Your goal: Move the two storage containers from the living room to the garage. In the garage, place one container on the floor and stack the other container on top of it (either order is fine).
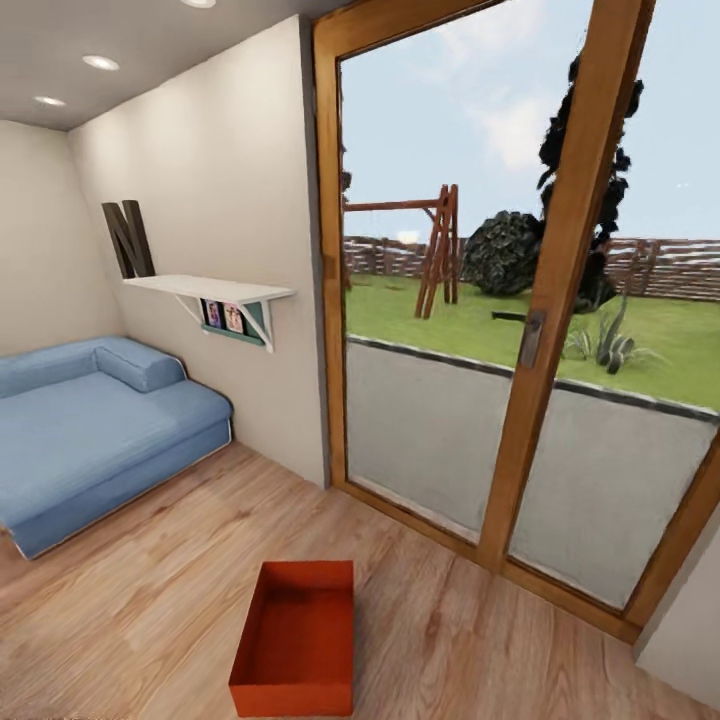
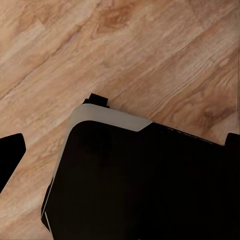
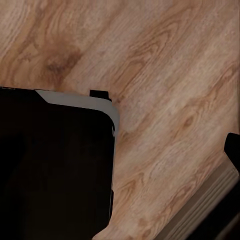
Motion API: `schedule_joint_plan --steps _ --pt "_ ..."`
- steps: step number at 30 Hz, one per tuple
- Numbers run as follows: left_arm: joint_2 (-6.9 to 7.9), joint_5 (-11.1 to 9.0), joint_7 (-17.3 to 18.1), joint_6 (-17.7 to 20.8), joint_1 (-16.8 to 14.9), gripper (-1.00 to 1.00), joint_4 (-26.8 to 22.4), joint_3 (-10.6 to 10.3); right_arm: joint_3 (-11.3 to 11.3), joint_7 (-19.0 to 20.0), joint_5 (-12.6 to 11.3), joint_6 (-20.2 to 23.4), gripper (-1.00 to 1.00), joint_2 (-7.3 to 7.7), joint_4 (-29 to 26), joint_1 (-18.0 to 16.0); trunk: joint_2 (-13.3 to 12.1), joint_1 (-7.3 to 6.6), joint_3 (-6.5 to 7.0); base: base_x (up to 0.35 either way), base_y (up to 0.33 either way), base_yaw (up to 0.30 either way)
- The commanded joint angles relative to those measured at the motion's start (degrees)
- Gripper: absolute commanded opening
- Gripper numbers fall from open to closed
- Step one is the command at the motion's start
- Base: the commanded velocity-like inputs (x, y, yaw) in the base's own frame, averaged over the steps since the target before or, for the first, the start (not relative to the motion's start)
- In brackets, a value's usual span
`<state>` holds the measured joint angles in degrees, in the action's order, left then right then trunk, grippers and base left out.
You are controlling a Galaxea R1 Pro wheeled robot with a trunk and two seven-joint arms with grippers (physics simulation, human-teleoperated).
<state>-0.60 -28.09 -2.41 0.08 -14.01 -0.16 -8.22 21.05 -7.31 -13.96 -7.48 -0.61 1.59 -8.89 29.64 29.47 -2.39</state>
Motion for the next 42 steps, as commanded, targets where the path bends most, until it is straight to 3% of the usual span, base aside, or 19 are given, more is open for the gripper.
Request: schedule_joint_plan --steps 1,12,23,42 --pt "0.00 -0.6 -0.2 0.0 0.0 1.00 0.0 -0.5 0.5 -0.1 -0.5 -0.3 1.00 -0.03 0.2 -0.1 0.1 0.05 -0.11 0.208 -0.081 0.269" --pt "0.16 -0.9 -0.2 -0.1 0.0 1.00 0.0 -0.5 0.5 -0.1 -0.5 -0.3 1.00 -0.01 0.2 -0.1 0.1 0.05 -0.11 0.068 -0.012 0.267" --pt "0.17 -1.2 -0.2 -2.3 0.0 1.00 0.0 -0.3 0.7 -0.8 -0.3 -0.1 1.00 0.16 0.2 -0.1 0.1 0.05 -0.11 0.001 0.000 0.043" --pt "0.16 -0.9 -0.2 -2.5 0.0 1.00 0.0 -0.3 0.8 -0.8 -0.2 -0.3 1.00 0.14 0.2 -0.1 0.1 0.05 -0.11 0.192 0.246 0.000"
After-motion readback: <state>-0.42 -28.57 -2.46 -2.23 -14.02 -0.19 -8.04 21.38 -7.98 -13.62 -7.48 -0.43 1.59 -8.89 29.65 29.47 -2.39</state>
